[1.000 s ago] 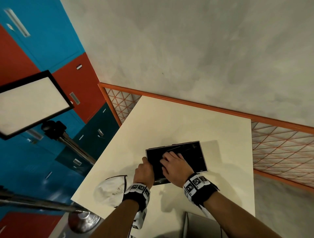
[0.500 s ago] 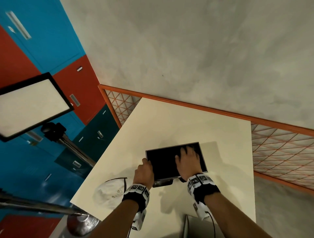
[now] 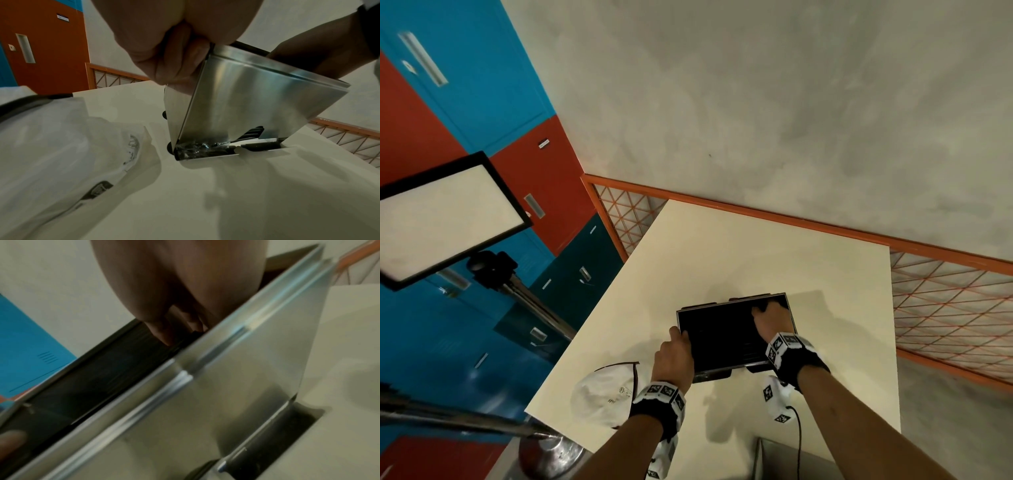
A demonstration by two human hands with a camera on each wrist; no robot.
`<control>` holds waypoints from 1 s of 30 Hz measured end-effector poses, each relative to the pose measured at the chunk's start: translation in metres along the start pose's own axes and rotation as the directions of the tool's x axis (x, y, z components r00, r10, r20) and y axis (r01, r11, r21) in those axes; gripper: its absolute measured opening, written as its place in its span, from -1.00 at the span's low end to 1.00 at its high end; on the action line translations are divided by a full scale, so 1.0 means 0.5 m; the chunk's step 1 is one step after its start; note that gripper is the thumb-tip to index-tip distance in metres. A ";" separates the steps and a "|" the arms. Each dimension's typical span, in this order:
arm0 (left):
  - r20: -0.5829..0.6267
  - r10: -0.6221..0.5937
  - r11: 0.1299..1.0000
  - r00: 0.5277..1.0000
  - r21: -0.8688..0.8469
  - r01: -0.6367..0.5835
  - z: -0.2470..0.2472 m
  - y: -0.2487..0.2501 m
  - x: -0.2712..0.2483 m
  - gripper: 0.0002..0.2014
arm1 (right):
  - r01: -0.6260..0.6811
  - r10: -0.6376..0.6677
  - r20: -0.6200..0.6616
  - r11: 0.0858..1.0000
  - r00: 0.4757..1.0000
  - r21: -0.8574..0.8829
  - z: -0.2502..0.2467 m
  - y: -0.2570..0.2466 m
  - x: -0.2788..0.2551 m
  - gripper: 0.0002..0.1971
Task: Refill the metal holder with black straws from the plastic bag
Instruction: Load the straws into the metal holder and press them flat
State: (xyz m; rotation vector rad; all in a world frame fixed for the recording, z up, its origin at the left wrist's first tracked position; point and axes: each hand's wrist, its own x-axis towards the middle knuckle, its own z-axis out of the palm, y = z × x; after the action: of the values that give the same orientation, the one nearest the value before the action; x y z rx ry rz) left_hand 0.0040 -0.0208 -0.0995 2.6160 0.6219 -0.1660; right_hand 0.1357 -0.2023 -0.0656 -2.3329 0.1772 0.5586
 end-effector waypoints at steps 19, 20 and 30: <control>0.033 0.006 0.998 0.999 0.059 -0.008 -0.003 -0.003 0.018 -0.71 | -0.017 0.002 -0.050 0.955 0.999 -0.295 0.028 0.028 -0.076 -0.45; 0.038 0.006 0.999 0.999 0.053 -0.008 -0.001 -0.004 0.023 -0.71 | -0.020 0.008 -0.040 0.949 0.999 -0.314 0.026 0.026 -0.076 -0.44; 0.069 -0.095 0.995 0.993 0.031 0.093 -0.040 0.024 0.069 -0.53 | 0.198 -0.201 0.040 0.878 0.979 -0.435 -0.006 0.002 -0.052 -0.56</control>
State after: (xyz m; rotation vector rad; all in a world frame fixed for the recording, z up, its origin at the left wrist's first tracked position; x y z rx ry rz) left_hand 0.0403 -0.0075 -0.0842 2.5960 0.7226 -0.2969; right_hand 0.1132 -0.2061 -0.0528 -2.7459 -0.2105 0.5270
